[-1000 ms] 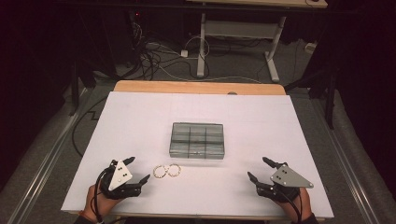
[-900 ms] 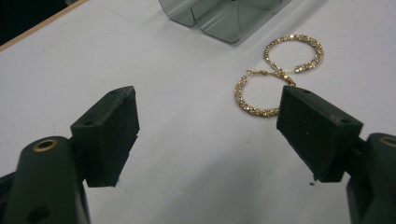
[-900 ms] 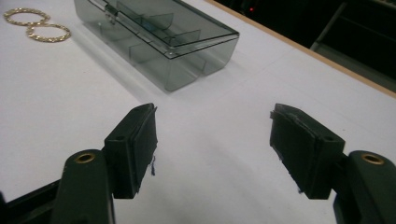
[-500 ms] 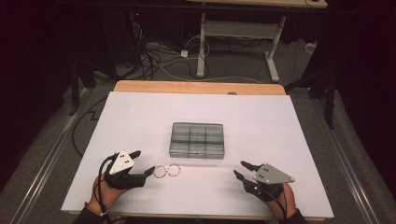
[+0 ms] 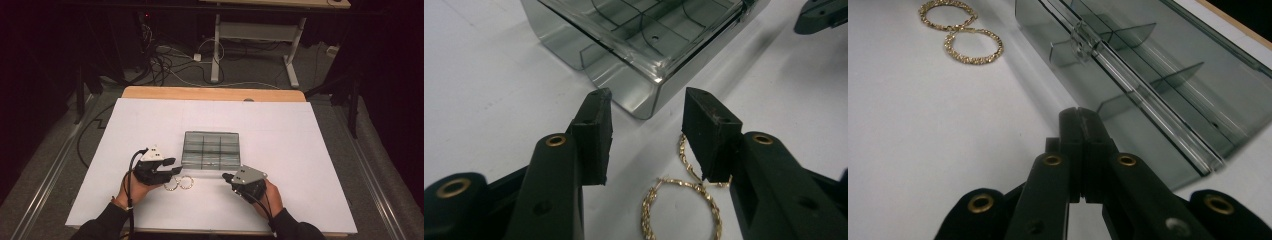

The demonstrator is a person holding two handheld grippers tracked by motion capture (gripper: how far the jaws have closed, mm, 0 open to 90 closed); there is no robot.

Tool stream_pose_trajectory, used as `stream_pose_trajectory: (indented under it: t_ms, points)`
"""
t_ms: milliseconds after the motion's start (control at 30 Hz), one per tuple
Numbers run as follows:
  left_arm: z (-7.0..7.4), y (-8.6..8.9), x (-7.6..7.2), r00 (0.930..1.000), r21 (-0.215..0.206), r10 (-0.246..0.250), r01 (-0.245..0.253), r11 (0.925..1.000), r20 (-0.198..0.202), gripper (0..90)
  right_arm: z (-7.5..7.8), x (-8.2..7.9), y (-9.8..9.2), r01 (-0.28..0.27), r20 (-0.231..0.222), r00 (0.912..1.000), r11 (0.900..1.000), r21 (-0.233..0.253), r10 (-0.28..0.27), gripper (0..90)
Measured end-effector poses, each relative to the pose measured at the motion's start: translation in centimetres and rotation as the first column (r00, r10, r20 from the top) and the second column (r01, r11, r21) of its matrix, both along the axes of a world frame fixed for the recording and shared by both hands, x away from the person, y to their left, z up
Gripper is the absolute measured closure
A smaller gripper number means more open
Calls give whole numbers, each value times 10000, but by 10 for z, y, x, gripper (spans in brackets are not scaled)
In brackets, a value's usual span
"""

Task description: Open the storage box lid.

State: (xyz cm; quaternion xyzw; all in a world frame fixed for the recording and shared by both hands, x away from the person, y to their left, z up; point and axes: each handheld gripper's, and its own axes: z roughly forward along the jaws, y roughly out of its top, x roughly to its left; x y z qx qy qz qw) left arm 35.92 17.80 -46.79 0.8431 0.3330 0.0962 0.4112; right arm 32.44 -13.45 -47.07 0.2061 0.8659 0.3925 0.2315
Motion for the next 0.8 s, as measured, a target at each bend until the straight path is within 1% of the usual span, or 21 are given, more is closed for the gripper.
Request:
stream_pose_trajectory:
  t_ms: [33, 100, 200, 233, 300, 367, 433, 500, 600, 667, 700, 733, 800]
  points:
    - [0, -4, 3, 10000, 59, -17, 17, 10000, -54, 564, 0, 6, 6, 143, -73, 9999, 9999, 50, -143, 900]
    - [0, -6, 4, 10000, 77, 0, 0, 10000, -53, 580, -1, 9, 11, 126, -57, 9999, 9999, 90, -125, 900]
    - [-1, -11, 6, 10000, 220, -81, 82, 9997, -51, 589, -3, 13, 16, 2, 17, 10000, 9999, -100, -2, 900]
    - [-2, -12, 6, 9999, 238, -77, 80, 9997, -96, 582, -4, 14, 18, 110, -31, 9999, 9999, -40, -110, 900]
    - [-2, -13, 7, 9999, 329, -73, 77, 9994, -96, 580, -3, 15, 22, 112, 9, 9999, 9999, -18, -112, 900]
    - [-1, -13, 8, 9999, 292, -82, 85, 9995, -124, 581, -2, 16, 25, 88, 69, 9999, 10000, -20, -88, 900]
    - [0, -13, 7, 10000, 320, -49, 51, 9995, -71, 582, -2, 17, 26, 19, 132, 9999, 10000, -73, -18, 900]
    - [1, -14, 6, 10000, 352, -13, 15, 9994, -80, 582, -1, 19, 29, 174, 161, 9997, 9998, -68, -173, 900]
    - [1, -13, 6, 10000, 292, 21, -19, 9996, -78, 587, -1, 19, 30, 115, 213, 9997, 9998, -152, -112, 900]
    - [1, -13, 5, 10000, 290, 39, -36, 9996, -75, 589, -1, 19, 29, 161, 154, 9998, 9999, -57, -161, 900]
    - [1, -13, 5, 9999, 266, 63, -61, 9996, -94, 589, 1, 18, 29, 218, 237, 9995, 9997, 74, -220, 900]
    - [1, -13, 5, 9999, 250, 90, -89, 9996, -69, 588, 2, 17, 30, 243, 265, 9993, 9997, 66, -245, 900]
    - [2, -13, 4, 9999, 143, 127, -126, 9998, -45, 589, 1, 18, 31, 173, 257, 9995, 9998, -100, -170, 900]
